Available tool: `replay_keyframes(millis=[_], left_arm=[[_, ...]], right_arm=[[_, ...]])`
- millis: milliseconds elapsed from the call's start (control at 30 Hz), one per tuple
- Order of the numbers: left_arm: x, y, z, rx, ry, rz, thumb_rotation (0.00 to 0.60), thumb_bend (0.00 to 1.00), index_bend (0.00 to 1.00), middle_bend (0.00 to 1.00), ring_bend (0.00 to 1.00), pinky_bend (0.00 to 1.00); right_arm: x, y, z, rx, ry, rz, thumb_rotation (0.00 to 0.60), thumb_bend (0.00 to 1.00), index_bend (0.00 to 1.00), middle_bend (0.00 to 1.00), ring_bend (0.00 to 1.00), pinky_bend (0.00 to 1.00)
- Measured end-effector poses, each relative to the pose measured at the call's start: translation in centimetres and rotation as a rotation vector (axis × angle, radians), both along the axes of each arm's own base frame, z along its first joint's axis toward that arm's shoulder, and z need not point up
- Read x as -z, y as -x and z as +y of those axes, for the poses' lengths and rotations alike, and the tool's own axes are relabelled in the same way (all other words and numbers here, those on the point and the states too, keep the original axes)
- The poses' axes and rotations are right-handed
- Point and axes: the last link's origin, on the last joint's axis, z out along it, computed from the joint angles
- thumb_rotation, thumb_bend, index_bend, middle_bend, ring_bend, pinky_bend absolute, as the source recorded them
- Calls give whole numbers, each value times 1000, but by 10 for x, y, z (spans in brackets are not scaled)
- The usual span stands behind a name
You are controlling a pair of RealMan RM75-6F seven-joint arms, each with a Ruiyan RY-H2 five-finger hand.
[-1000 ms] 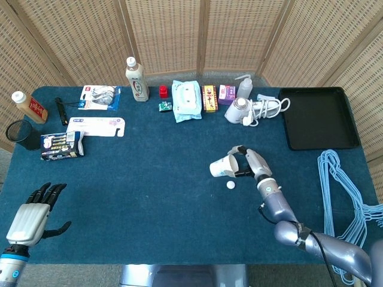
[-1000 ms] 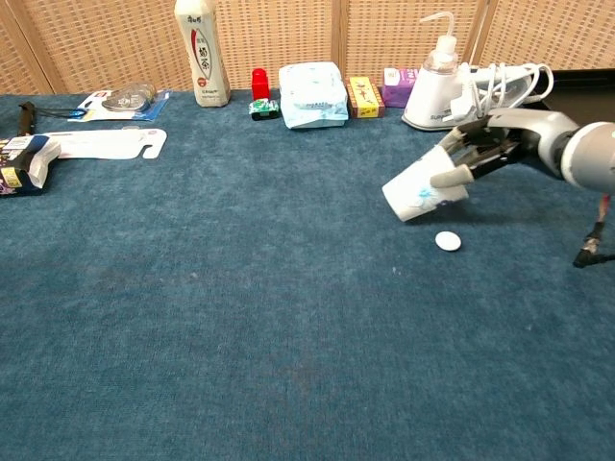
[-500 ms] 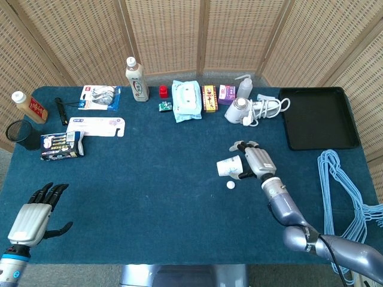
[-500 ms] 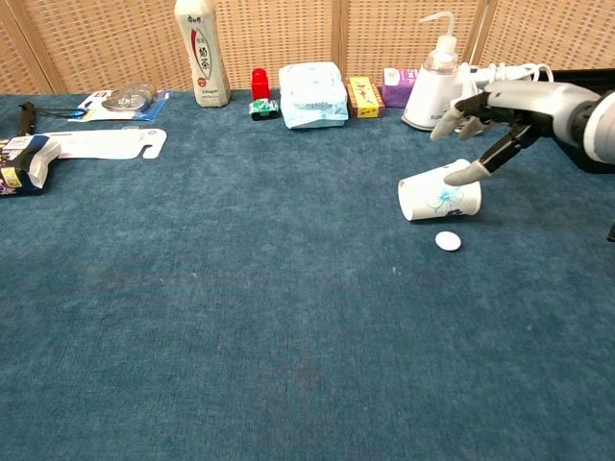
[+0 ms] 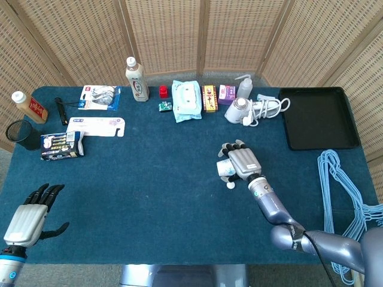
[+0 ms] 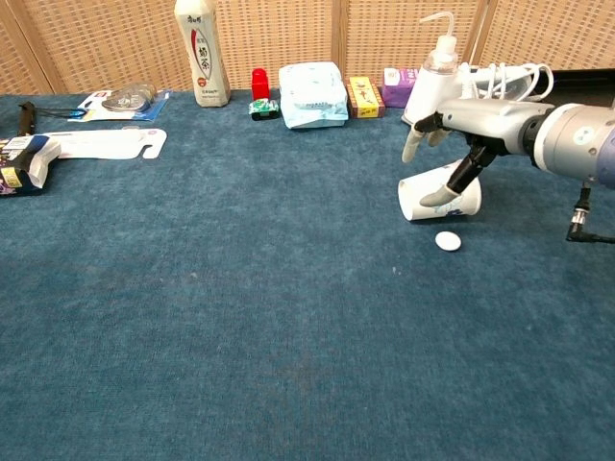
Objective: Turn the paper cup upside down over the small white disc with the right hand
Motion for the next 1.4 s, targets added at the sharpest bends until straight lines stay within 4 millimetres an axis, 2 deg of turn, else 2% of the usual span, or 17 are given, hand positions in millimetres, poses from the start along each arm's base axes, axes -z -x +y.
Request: replay_keyframes(millis=[233,633,900,1033,1200,1400], left_arm=[[1,0,1,1,3,0,386,234,66,134,58,126],[1,1,0,-4,5,3,391,235,66,134,58,126],[0,5,-1,-17,9,9,383,235,65,135,58,126],[0,5,-1,-20,10,10,388,234,66,134,58,126],[1,5,-1,-19,12,10,383,234,65,134,58,126],[2,4,-1,-23,22,14,381,234,65,134,58,126]], right_arm=[[6,5,0,-35,30,95,512,251,305,164,174,48],[13,5,0,-52,39,128,511,252,327,168,174,49],[18,7,-4,-55,56,145,514,251,424,209,205,73],[21,11,-6,-57,72,144,537,250,471,227,222,86],[19,10,-5,-35,89,96,541,251,491,237,233,91],[7,3,-5,83,89,-120,542,251,494,240,240,90]])
